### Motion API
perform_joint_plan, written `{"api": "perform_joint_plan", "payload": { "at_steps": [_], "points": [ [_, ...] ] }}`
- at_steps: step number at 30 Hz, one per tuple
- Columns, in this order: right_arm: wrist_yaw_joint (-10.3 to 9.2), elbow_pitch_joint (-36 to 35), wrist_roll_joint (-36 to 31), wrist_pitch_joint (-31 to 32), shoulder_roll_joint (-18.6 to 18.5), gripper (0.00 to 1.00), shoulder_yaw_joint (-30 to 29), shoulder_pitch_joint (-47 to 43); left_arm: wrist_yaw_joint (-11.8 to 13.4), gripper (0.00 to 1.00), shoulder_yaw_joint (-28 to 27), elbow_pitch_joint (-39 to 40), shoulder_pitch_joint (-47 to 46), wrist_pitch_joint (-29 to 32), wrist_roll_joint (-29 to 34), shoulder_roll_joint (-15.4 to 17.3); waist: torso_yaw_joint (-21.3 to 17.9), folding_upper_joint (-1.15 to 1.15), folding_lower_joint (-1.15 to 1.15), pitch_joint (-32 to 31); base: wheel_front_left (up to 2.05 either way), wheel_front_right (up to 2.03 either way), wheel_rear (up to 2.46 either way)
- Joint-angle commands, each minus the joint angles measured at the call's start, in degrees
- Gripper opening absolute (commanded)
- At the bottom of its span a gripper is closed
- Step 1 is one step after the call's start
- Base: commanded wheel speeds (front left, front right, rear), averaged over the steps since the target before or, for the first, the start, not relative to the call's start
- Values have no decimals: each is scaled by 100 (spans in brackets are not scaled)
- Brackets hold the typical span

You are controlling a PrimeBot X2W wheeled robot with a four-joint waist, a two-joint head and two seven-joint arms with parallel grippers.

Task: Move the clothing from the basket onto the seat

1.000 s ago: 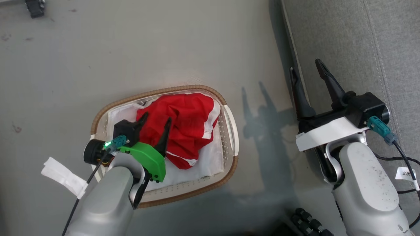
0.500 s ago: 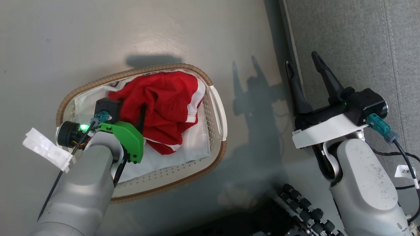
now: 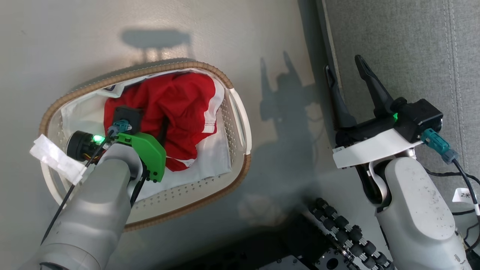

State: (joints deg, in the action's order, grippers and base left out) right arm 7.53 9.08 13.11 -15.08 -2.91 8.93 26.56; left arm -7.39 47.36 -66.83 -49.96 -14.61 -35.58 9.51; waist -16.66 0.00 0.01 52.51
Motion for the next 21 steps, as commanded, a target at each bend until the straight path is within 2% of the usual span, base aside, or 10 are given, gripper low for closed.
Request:
{"api": "perform_joint_plan", "payload": {
  "at_steps": [1,7,8,9,10,15,21],
  "points": [
    [-8,-20,38,-12,-9,100,-1,73,-18,100,76,-24,-117,11,-25,22,-48,0,-1,74,0,0,0],
    [-8,-39,51,-12,-9,100,-18,50,-19,100,404,-122,-196,116,-118,-32,-61,0,-1,117,0,0,0],
    [-8,-39,52,-12,-8,100,-20,44,-19,66,446,-131,-213,120,-148,-22,-62,0,-1,115,0,0,0],
    [-8,-32,55,-12,-9,100,-22,46,-19,23,491,-142,-222,129,-158,-18,-64,0,-1,113,0,0,0],
    [-8,-18,66,-12,-9,100,-27,56,-19,0,539,-155,-222,165,-192,-16,-67,0,-1,109,0,0,0],
    [-8,20,125,-12,-9,100,9,134,-19,0,704,-155,-133,260,-382,50,-119,0,-1,15,0,0,0],
    [-8,120,200,-12,-9,100,56,164,-19,0,873,-43,163,139,-645,84,-154,0,-1,-416,0,0,0]
  ]
}}
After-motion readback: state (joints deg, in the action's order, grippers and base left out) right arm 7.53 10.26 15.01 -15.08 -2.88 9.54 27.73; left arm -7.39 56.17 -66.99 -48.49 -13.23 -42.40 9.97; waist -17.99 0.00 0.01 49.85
